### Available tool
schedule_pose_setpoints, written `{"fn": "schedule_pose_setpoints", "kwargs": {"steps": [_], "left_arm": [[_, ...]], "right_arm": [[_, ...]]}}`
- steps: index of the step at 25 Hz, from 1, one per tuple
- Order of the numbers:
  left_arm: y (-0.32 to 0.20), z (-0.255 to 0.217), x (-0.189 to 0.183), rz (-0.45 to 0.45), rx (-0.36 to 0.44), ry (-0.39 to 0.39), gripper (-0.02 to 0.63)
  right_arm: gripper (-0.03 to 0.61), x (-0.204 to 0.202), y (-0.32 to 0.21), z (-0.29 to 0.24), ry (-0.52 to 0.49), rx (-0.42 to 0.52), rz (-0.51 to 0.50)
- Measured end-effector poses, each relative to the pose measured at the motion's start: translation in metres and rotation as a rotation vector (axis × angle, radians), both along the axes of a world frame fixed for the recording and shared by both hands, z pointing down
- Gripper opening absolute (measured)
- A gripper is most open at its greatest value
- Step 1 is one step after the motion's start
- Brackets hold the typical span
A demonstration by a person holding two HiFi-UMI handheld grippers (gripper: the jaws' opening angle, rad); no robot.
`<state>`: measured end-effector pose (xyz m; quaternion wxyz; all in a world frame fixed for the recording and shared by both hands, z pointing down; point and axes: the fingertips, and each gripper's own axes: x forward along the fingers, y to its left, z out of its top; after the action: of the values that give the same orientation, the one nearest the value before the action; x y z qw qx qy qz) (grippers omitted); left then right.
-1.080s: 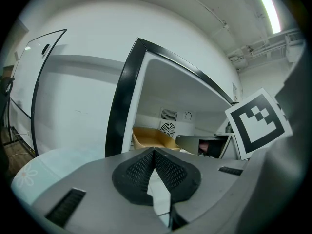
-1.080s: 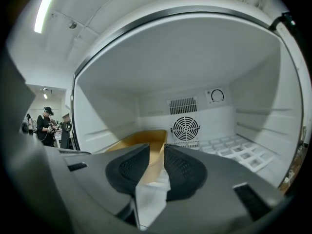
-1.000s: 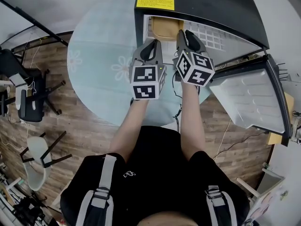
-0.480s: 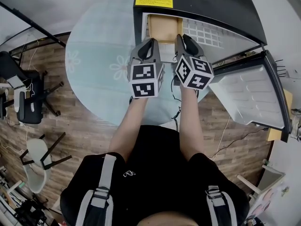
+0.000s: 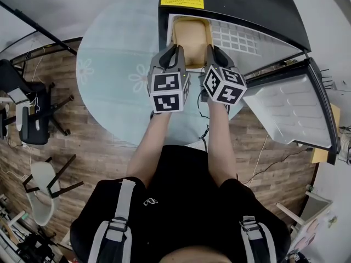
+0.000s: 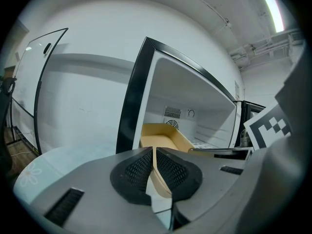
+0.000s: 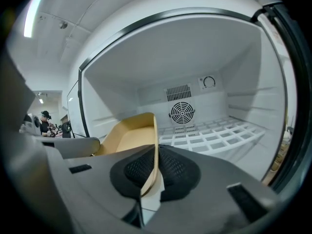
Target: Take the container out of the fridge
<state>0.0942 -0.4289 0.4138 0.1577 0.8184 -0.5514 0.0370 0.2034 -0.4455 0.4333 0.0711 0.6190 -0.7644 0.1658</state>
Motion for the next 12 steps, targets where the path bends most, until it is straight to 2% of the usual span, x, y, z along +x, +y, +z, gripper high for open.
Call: {"fn": "schedule_pose_setpoints", "kwargs": {"steps": [7, 9, 12], "left_arm": [[0.006, -0.004, 0.002, 0.017, 0.001, 0.000, 0.030], [0.010, -0.004, 0.007, 0.044, -0.008, 0.004, 0.079], [0.017, -0.006, 0.014, 0.071, -0.010, 0.013, 0.085]], "right_arm": [[0.018, 0.015, 0.010, -0.018, 0.009, 0.058, 0.068], [0.018, 0.017, 0.015, -0.024, 0.013, 0.082, 0.080], [0.018, 0.019, 0.024, -0.035, 0.009, 0.127, 0.083]]}}
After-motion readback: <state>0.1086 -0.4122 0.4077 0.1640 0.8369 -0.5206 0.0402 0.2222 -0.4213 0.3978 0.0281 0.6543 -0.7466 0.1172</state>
